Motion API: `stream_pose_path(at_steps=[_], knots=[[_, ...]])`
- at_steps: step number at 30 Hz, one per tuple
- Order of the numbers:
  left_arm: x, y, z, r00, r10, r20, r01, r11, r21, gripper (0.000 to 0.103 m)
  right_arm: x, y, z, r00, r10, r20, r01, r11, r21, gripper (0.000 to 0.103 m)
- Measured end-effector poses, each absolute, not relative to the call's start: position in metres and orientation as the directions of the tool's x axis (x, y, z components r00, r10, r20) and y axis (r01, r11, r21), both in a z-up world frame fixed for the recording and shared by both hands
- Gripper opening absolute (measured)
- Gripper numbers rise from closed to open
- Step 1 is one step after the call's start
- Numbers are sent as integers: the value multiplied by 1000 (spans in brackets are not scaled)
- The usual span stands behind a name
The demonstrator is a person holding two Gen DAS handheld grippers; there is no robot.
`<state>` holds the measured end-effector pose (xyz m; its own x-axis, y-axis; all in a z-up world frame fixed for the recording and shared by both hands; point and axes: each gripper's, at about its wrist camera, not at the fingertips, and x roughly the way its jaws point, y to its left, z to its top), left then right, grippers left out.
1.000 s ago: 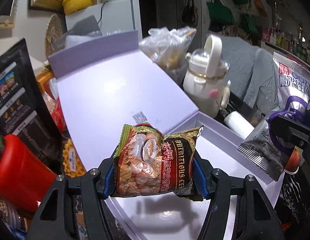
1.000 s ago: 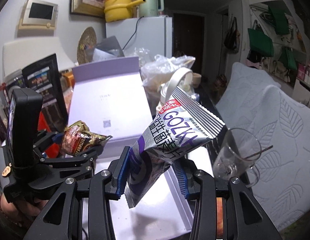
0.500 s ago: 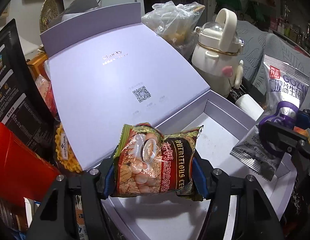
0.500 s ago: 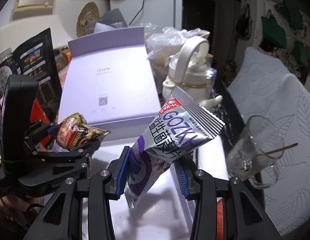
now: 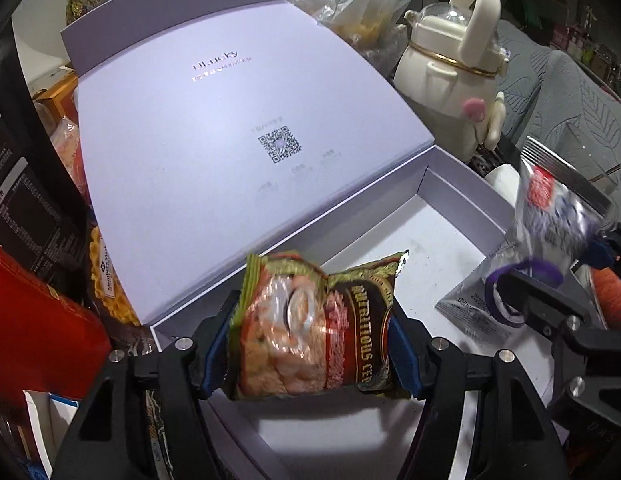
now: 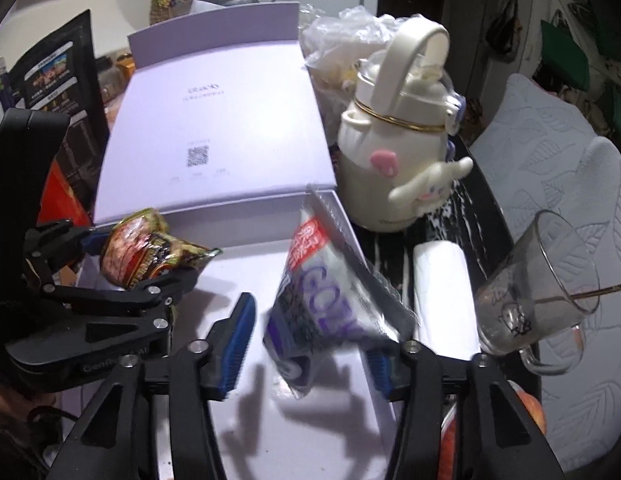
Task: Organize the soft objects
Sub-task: 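Open both grippers to drop the packets into the gift box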
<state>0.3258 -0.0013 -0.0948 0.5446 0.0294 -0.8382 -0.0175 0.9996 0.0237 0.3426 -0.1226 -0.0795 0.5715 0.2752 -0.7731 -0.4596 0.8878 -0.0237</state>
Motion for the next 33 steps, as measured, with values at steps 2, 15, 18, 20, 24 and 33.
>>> stream_pose_path(at_steps=[2,15,18,20,24,33], knots=[[326,-3,-95,544,47,-838,-21,999,43,72,342,-125,-79,573,262,-776,-447,894,-29,67],[297,-14,-48,633,86,-769,-15,995,98,74,321,-142,-49,650,168,-741,-381,916,-126,67],[287,-18,-30,661,79,-746,-8,995,98,74,312,-145,-33,675,170,-718,-372,919,-132,67],[281,-18,-17,677,77,-732,-11,995,95,74,305,-147,-22,687,172,-706,-364,923,-129,67],[267,-15,8,707,69,-704,-14,996,84,74,289,-150,1,718,183,-672,-355,926,-127,67],[230,-11,63,773,53,-632,-12,998,69,74,245,-156,57,788,210,-579,-341,932,-125,67]])
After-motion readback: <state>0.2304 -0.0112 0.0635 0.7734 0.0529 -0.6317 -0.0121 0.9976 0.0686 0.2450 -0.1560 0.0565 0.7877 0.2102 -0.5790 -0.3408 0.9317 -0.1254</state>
